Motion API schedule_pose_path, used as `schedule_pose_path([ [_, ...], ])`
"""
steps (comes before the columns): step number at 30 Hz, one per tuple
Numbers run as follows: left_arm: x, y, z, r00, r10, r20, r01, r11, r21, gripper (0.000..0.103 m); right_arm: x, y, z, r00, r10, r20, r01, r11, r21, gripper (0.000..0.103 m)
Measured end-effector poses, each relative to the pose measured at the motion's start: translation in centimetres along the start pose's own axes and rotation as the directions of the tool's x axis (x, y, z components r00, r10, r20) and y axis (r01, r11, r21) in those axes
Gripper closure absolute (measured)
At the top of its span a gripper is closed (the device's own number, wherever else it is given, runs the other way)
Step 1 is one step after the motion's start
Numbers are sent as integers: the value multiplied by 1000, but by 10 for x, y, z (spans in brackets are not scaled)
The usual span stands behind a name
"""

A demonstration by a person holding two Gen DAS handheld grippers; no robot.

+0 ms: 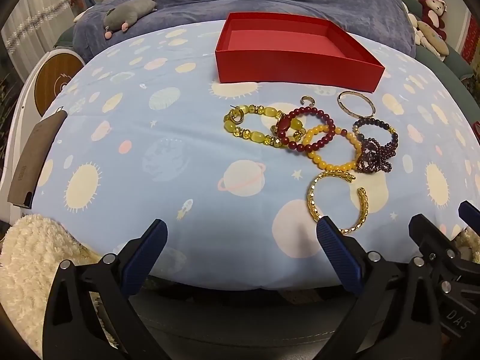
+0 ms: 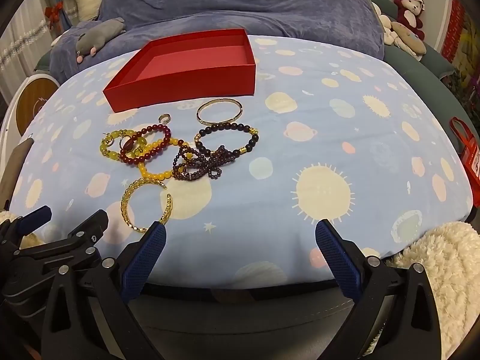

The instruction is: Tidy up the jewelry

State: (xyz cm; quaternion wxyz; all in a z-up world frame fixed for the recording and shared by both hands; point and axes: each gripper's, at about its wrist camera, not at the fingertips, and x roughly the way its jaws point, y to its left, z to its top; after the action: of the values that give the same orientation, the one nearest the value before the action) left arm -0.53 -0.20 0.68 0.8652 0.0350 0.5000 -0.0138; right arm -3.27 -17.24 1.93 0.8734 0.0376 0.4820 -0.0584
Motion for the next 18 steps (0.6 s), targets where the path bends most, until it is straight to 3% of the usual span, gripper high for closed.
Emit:
schedule_pose_path([
  [18,0,0,0,1000,1,-1,-1,1000,-6,8,1,3,-1,1000,-16,-4,16,1000,-13,7],
])
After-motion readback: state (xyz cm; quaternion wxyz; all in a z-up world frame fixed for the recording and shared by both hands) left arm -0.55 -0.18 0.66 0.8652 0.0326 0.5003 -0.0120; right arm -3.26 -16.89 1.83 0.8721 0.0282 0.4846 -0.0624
